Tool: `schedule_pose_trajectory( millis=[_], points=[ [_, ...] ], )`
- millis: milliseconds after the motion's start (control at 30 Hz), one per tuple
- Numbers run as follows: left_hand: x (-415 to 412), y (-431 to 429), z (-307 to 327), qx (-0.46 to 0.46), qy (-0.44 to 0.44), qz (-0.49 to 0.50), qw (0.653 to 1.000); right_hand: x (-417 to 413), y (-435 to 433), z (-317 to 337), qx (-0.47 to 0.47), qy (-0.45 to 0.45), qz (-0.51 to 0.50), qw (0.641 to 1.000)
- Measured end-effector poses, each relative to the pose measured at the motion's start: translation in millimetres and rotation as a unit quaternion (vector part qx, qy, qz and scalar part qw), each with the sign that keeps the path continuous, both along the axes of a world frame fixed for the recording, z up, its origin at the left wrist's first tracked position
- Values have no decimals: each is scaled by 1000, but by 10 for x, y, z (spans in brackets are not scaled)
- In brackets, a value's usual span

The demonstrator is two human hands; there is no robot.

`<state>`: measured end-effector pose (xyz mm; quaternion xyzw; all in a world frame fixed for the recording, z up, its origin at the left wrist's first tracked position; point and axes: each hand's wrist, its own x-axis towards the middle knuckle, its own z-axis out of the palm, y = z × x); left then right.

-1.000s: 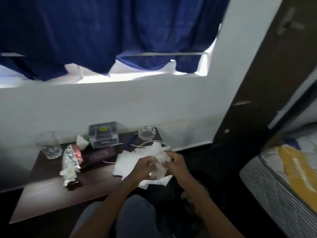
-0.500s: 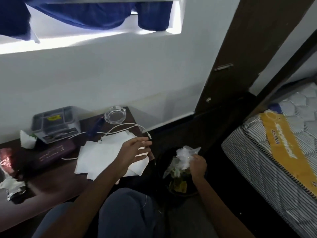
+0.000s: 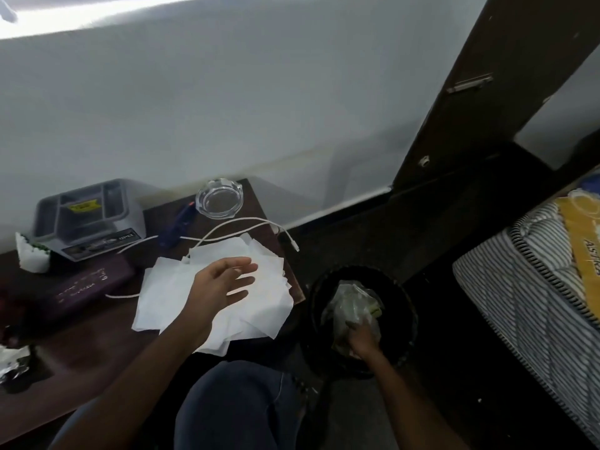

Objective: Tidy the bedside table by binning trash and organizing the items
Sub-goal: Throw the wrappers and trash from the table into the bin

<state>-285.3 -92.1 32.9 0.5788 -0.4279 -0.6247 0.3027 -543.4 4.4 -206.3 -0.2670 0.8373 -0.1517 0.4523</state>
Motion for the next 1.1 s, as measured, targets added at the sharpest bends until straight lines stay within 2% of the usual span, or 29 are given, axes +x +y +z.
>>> schedule_pose_trajectory(
  millis=[133,200,267,433,567,800,1100],
  points=[
    [12,41,61,4,4,7,1000,-44,-64,479,-79,5,-153,985],
    [39,97,126,1,12,2,1000,-10,-93,754,-122,-54,-219,967],
    [108,160,209,-9,23,0,1000,71,-133,1091,-165,-126,-238,949],
    [465,332,439,-27,42,23,998,428,-179,1897,-265,-199,-214,919],
    [920,559,569,-44,45,50,997,899,-193,2384,-303,-247,-178,903],
    [1938,890,651,-61,30,145,987,1703,-107,2936,-307,-266,-60,912],
    [2829,1262,497,-41,-10,209,977,2552,-68,3251,-287,-266,40,919]
  ],
)
